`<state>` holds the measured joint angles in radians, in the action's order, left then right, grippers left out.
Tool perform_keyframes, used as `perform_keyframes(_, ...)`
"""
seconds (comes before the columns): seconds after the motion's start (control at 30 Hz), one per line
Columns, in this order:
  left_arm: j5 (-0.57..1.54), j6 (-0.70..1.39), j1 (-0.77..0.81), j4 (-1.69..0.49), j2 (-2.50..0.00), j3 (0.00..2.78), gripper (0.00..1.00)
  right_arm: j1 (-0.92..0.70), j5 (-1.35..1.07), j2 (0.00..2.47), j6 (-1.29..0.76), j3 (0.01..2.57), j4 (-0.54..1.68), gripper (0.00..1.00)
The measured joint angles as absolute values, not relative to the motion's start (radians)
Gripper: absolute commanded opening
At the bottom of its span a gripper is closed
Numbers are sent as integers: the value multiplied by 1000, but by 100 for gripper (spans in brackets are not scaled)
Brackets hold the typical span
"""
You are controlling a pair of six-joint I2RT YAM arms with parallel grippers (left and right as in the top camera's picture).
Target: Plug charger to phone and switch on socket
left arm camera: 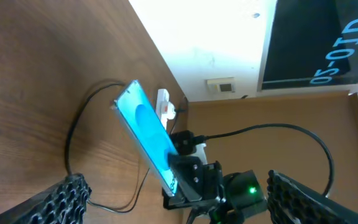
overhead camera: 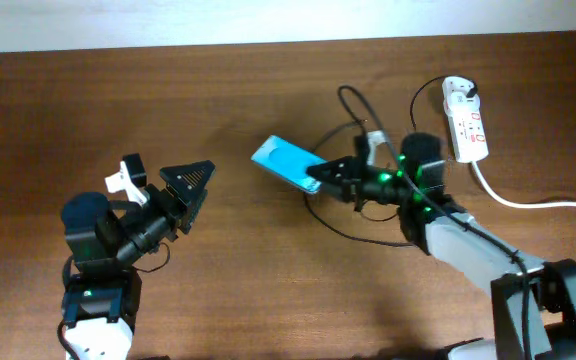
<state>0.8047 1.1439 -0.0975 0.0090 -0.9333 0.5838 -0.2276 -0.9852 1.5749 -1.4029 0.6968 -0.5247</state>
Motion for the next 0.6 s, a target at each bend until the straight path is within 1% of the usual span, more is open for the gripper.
perform_keyframes(0.1,805,1168,-97,42,-933,583,95,-296,-905,1575,-1484,696,-658,4)
perform_keyframes(0.23,805,1201,-97,65,-934,582,95,-360,-810,1574,-1575,695,-780,4)
perform_keyframes(0.37,800,1221,-97,76,-936,580,93,-422,-751,1574,-1641,695,-802,4)
perform_keyframes(0.43,796,1229,-97,93,-937,580,91,-450,-733,1574,-1667,694,-862,4)
perform_keyframes(0.5,793,1240,-97,94,-938,579,85,-490,-703,1573,-1680,694,-929,4)
perform_keyframes(0.6,777,1271,-97,95,-940,579,85,-528,-670,1573,-1687,694,-941,4)
